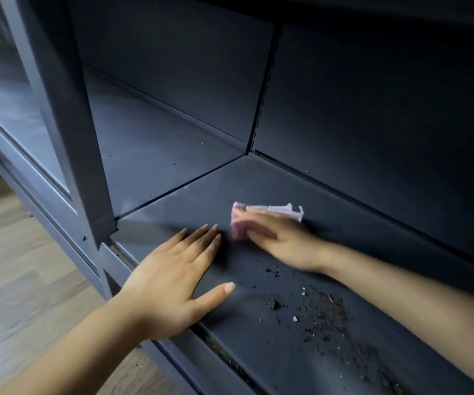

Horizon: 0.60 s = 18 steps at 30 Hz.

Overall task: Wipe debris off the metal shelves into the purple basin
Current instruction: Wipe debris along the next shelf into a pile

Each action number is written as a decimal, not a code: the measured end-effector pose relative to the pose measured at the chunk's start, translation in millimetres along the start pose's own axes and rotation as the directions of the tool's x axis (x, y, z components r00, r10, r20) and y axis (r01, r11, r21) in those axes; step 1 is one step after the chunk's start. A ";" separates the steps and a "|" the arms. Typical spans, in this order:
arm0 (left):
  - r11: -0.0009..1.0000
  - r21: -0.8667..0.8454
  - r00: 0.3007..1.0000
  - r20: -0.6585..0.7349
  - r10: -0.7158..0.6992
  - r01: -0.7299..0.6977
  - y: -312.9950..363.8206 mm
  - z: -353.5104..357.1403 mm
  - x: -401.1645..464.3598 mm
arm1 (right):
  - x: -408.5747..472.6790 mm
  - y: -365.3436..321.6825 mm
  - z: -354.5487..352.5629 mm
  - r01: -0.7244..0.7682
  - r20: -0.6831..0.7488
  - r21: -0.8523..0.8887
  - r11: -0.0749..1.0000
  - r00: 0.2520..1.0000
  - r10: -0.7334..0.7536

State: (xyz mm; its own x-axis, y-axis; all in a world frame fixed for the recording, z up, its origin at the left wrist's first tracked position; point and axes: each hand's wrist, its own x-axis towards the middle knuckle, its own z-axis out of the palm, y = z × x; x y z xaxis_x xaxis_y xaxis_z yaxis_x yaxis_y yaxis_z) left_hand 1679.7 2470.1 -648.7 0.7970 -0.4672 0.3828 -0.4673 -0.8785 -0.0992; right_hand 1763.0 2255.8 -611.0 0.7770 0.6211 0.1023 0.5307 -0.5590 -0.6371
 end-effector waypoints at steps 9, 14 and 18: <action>1.000 0.010 1.000 -0.013 0.002 -0.002 -13.4 -7.9 -1.4 | -21.8 -11.5 -2.2 0.080 0.008 0.074 0.994 0.997 -0.081; 1.000 0.026 0.999 0.031 -0.005 0.004 -35.0 -1.2 -1.1 | 34.8 29.2 -34.5 -0.077 -0.321 0.021 0.997 0.944 0.080; 1.000 -0.007 0.999 0.030 -0.011 0.011 -34.5 0.8 -0.5 | 73.3 55.7 -35.1 -0.247 -0.283 -0.067 0.967 0.934 0.219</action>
State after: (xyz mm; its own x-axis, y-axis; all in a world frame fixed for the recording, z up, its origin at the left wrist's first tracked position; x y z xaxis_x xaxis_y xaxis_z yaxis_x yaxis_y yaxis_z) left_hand 1695.7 2500.6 -646.2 0.8131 -0.4606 0.3559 -0.4613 -0.8828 -0.0885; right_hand 1861.4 2251.0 -612.2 0.9377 0.3018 0.1723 0.3436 -0.7308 -0.5898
